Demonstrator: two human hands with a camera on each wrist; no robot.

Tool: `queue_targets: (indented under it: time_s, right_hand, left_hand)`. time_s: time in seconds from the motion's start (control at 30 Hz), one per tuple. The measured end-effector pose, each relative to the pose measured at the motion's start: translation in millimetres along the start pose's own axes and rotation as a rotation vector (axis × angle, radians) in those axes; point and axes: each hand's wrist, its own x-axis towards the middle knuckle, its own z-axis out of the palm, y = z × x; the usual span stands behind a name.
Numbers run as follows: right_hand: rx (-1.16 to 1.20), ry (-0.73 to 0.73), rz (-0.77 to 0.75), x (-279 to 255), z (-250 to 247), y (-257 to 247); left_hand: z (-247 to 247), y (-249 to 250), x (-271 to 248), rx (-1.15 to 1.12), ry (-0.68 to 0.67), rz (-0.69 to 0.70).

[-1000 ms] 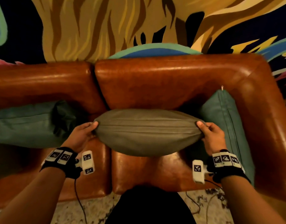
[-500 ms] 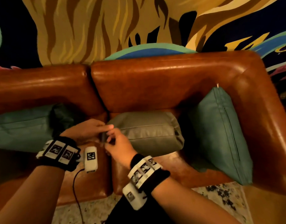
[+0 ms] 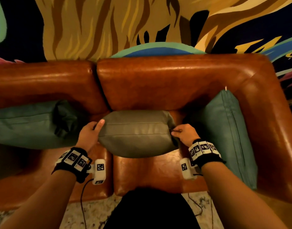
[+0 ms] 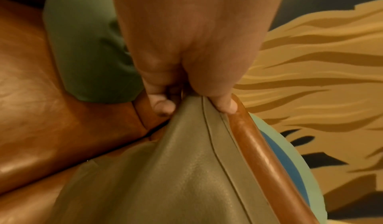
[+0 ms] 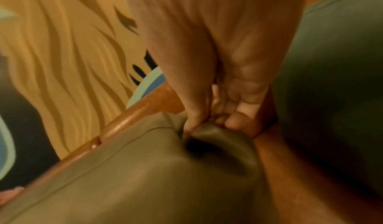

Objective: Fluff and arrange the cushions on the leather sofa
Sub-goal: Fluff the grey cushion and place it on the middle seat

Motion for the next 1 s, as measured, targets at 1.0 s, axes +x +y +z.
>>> queue_targets:
  time_s: [1.0]
  right_hand:
    - [0.081,0.129,-0.624,-53.0,127.8,-150.2]
  left_hand:
    - [50.2,33.5,-48.4,-0.128,-0.038,0.233]
